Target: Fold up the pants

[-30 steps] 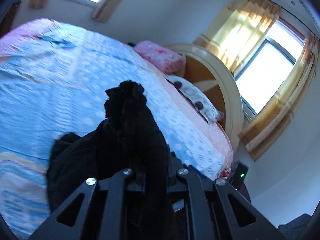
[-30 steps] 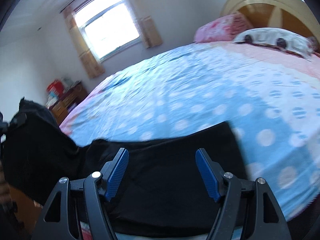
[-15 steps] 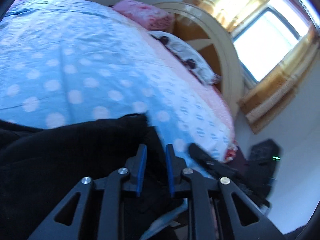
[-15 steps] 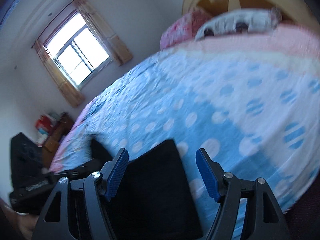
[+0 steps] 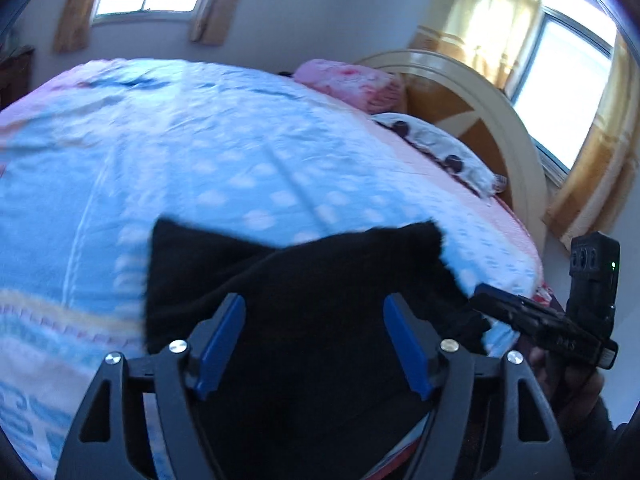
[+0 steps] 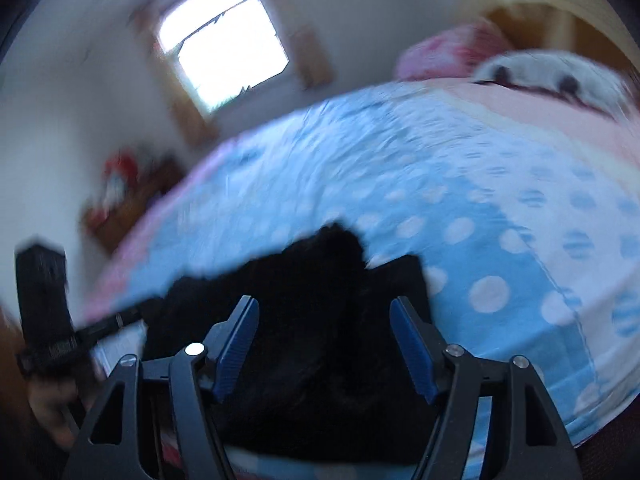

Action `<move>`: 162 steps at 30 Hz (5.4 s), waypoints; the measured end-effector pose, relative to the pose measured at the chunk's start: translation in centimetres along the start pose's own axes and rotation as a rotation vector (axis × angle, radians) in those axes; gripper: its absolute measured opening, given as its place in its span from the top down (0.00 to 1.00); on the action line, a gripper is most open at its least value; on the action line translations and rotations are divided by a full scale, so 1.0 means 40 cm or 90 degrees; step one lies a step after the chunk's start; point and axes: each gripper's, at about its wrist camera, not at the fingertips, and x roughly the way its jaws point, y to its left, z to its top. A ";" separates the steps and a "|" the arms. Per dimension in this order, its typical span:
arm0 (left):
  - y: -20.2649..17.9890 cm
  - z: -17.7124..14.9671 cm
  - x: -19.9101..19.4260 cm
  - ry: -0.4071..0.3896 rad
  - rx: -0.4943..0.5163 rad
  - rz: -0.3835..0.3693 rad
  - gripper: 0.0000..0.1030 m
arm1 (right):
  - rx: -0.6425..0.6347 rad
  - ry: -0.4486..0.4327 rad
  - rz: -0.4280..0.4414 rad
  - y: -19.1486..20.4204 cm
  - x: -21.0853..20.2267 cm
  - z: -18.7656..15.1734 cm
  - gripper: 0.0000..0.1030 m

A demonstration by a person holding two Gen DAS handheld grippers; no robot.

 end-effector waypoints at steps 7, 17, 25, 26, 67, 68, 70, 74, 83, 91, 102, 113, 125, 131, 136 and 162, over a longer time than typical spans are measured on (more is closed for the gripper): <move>0.011 -0.040 0.012 -0.006 0.025 0.025 0.28 | -0.052 0.127 -0.003 -0.006 0.050 -0.063 0.72; 0.022 -0.043 -0.016 -0.030 0.012 0.016 0.24 | -0.067 0.108 -0.032 -0.015 -0.020 -0.041 0.91; 0.037 -0.067 0.015 -0.018 0.029 0.057 0.16 | -0.065 0.159 -0.107 -0.062 0.018 -0.083 0.91; 0.040 -0.068 0.018 -0.018 0.031 0.062 0.14 | -0.069 0.162 -0.111 -0.060 0.014 -0.082 0.91; 0.062 -0.083 0.075 0.045 0.039 0.128 0.00 | -0.144 0.113 0.025 0.223 0.177 0.135 0.56; 0.064 -0.084 0.073 0.045 0.039 0.127 0.00 | -0.151 0.118 0.042 0.239 0.190 0.134 0.56; 0.063 -0.084 0.073 0.046 0.042 0.125 0.00 | -0.147 0.153 0.108 0.272 0.235 0.126 0.56; 0.061 -0.089 0.068 0.046 0.044 0.125 0.00 | -0.136 0.258 0.062 0.265 0.361 0.097 0.54; 0.060 -0.133 0.014 0.041 0.053 0.136 0.00 | -0.200 0.244 0.084 0.310 0.316 0.165 0.53; 0.058 -0.151 0.018 0.040 0.065 0.150 0.00 | -0.173 0.319 0.159 0.417 0.508 0.230 0.53; 0.028 -0.164 0.045 0.025 0.103 0.170 0.00 | -0.164 0.370 0.180 0.419 0.634 0.201 0.73; 0.049 -0.124 0.044 0.048 0.075 0.168 0.00 | -0.108 0.179 0.140 0.222 0.234 0.170 0.50; 0.044 -0.136 0.063 0.053 0.088 0.176 0.00 | -0.036 0.163 0.081 0.035 0.113 -0.116 0.48; 0.037 -0.130 0.058 0.055 0.080 0.173 0.00 | -0.053 0.149 0.078 0.048 0.102 -0.119 0.48; 0.037 -0.116 0.031 0.038 0.079 0.168 0.00 | -0.050 0.106 0.074 0.033 0.006 -0.073 0.47; 0.116 -0.024 0.115 0.053 0.013 0.112 0.00 | 0.111 0.101 0.037 -0.196 0.080 -0.025 0.45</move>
